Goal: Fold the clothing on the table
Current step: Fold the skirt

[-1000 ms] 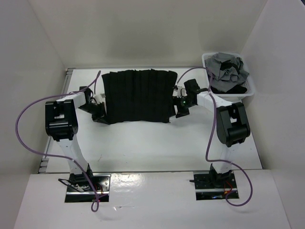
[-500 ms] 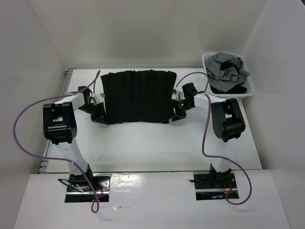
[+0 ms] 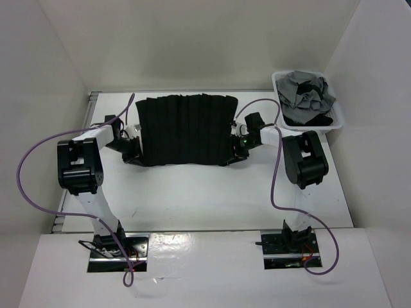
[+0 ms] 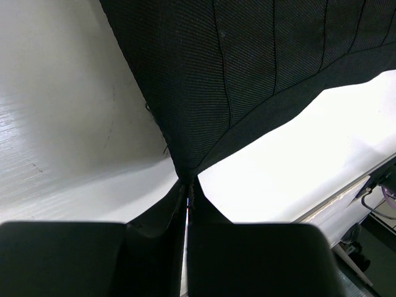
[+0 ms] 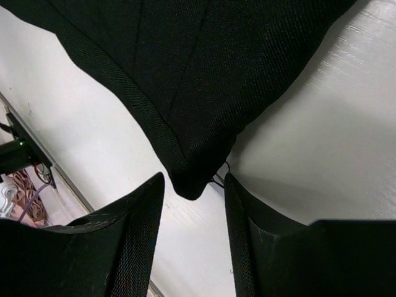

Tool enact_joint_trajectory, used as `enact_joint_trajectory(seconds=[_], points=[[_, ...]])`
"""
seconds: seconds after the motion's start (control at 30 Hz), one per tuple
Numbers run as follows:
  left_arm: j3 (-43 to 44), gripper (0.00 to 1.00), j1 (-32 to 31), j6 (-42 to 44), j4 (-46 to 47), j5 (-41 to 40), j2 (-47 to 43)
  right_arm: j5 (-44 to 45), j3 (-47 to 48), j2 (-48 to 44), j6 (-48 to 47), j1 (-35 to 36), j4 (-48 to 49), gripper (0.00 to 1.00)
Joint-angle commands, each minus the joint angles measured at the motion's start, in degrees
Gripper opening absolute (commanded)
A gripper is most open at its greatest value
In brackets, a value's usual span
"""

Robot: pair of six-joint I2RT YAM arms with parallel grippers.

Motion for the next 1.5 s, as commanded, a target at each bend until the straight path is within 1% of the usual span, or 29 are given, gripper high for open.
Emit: enact_joint_trajectory(seconds=[0.0, 0.23, 0.33, 0.43, 0.47, 0.57, 0.6, 0.67, 0.7, 0.83, 1.0, 1.17, 1.27, 1.47], points=[[-0.3, 0.00, 0.1, 1.1, 0.0, 0.8, -1.9, -0.2, -0.3, 1.3, -0.4, 0.3, 1.5, 0.49], [-0.3, 0.00, 0.1, 1.1, 0.0, 1.4, -1.4, -0.2, 0.2, 2.4, -0.4, 1.3, 1.5, 0.48], [-0.3, 0.00, 0.1, 1.1, 0.0, 1.4, -1.4, -0.2, 0.7, 3.0, -0.4, 1.3, 1.5, 0.45], [-0.3, 0.00, 0.1, 1.1, 0.0, 1.4, -1.4, -0.2, 0.7, 3.5, -0.4, 1.9, 1.5, 0.39], [-0.3, 0.00, 0.1, 1.1, 0.0, 1.4, -1.4, -0.2, 0.7, 3.5, -0.4, 1.9, 1.5, 0.39], [-0.3, 0.00, 0.1, 1.1, 0.5, 1.4, -0.8, -0.2, 1.2, 4.0, -0.9, 1.9, 0.9, 0.31], [-0.3, 0.00, 0.1, 1.1, 0.5, 1.9, -0.8, 0.5, 1.2, 4.0, -0.9, 1.9, 0.9, 0.24], [-0.3, 0.00, 0.1, 1.1, 0.5, 1.9, -0.8, 1.1, 1.9, 4.0, -1.5, 1.9, -0.2, 0.16], [-0.3, 0.00, 0.1, 1.1, -0.2, 1.9, -0.8, 1.7, 1.9, 4.0, -1.6, 1.9, -0.2, 0.10], [1.6, 0.00, 0.1, 1.8, -1.4, 2.4, -1.4, 4.3, 3.3, 3.0, -2.8, 1.9, -2.7, 0.00], [2.8, 0.00, 0.1, 4.3, -3.7, 3.9, -3.2, 7.0, 5.0, 0.0, -5.0, 1.9, -6.4, 0.00], [6.7, 0.00, 0.1, 8.2, -8.5, 5.7, -4.4, 9.6, 9.9, -1.3, -9.5, 1.9, -12.9, 0.00], [7.4, 0.00, 0.1, 11.1, -10.9, 7.1, -5.9, 10.2, 11.2, -2.6, -11.1, 1.9, -14.7, 0.00], [9.4, 0.00, 0.1, 17.2, -14.6, 7.1, -10.6, 9.5, 14.8, -5.7, -16.9, 1.9, -22.6, 0.00]])
